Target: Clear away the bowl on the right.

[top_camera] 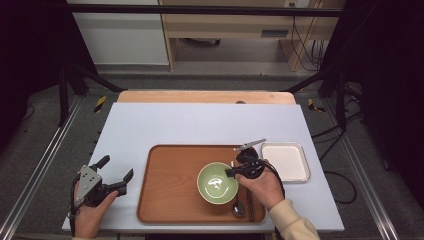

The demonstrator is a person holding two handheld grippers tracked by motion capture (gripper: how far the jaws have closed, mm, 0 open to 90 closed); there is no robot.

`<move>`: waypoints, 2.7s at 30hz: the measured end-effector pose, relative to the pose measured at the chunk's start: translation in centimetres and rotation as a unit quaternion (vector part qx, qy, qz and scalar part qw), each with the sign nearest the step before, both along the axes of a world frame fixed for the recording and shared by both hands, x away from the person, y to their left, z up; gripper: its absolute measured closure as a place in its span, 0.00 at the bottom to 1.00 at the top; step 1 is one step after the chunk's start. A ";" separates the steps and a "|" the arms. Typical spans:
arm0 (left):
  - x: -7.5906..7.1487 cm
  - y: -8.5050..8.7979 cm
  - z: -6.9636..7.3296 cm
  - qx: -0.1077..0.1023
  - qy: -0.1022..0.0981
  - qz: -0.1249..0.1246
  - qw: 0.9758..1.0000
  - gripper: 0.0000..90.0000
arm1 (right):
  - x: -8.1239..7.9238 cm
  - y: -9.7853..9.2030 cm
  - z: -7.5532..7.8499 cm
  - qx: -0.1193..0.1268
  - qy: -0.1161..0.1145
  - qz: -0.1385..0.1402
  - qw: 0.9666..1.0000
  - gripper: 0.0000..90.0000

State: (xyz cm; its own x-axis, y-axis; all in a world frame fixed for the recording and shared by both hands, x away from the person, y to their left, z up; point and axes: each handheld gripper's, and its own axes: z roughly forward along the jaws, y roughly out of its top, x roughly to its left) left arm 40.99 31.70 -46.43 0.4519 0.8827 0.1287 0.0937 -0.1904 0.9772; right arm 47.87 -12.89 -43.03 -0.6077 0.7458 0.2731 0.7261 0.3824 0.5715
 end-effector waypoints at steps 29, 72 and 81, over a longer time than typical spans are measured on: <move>0.0 0.0 0.0 0.001 -0.001 -0.001 1.000 0.08 | 0.3 0.0 -0.4 0.011 0.003 -0.011 1.000 0.92; 0.1 -0.1 -0.1 0.001 -0.001 -0.004 1.000 0.08 | -1.8 -1.6 0.8 0.025 -0.060 -0.018 0.998 0.64; 0.1 -0.2 -0.3 0.001 0.001 -0.003 1.000 0.07 | -3.5 -3.3 1.1 0.051 -0.118 -0.035 0.991 0.41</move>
State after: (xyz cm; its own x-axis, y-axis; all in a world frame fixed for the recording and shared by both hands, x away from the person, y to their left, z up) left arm 41.08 31.52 -46.74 0.4575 0.8798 0.1291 0.0939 -0.1922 0.9769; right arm 44.35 -16.19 -41.98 -0.6120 0.7637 0.2054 0.5899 0.2679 0.7617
